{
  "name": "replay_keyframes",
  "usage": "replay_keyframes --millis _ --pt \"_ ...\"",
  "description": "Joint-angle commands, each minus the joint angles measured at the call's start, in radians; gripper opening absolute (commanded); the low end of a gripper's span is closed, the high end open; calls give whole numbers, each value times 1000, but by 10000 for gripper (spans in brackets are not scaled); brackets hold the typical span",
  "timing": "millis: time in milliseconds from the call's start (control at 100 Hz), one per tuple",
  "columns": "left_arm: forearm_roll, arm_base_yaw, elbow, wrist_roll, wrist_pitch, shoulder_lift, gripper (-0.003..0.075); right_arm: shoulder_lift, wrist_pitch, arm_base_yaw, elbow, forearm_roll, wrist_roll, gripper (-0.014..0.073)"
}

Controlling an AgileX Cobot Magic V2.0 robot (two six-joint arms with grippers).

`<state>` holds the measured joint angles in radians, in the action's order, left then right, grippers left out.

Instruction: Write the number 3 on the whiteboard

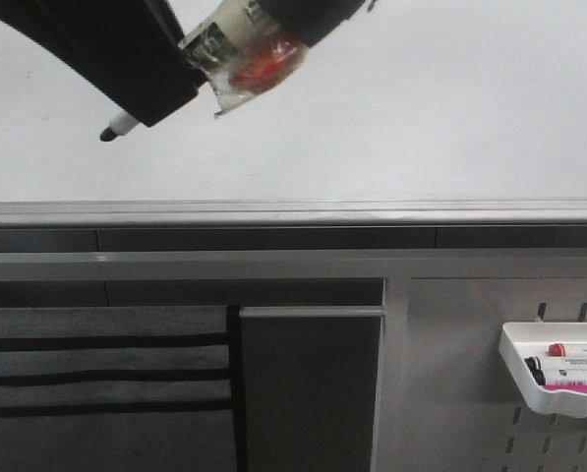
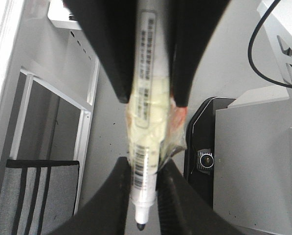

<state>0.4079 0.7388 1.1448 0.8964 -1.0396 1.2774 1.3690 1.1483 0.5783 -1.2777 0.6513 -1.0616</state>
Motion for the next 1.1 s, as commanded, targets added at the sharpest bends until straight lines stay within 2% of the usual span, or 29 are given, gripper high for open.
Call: replay_keyframes --millis 0,90,180,250,380,450,550,650,790,940,1090 --pt "38 10 33 -2 30 -28 -14 -26 -19 2 -35 39 -6 39" --pt "38 10 33 -2 31 -28 -13 -26 -16 2 -35 39 -6 14" --pt "38 10 33 -5 35 -28 24 -26 -14 2 -35 39 -6 8" --pt "36 7 33 -5 35 -28 105 -30 -14 2 -35 39 -6 8" --pt "24 -25 36 -13 39 -28 326 -42 -18 2 -35 34 7 8" --pt "3 -62 42 -61 34 -36 378 -61 -32 2 -35 -6 47 8" --pt "1 -128 42 -92 34 -73 373 -103 -62 -2 -35 -115 158 8" --pt "13 -197 42 -108 38 -136 369 -154 -98 -2 -32 -260 308 8" --pt "27 -285 8 -153 77 -258 368 -228 -195 -21 20 -397 549 8" --pt "27 -363 -105 -218 183 -391 368 -303 -335 -146 162 -401 702 8" --pt "82 -403 -262 -230 314 -497 368 -351 -490 -257 317 -341 728 8"
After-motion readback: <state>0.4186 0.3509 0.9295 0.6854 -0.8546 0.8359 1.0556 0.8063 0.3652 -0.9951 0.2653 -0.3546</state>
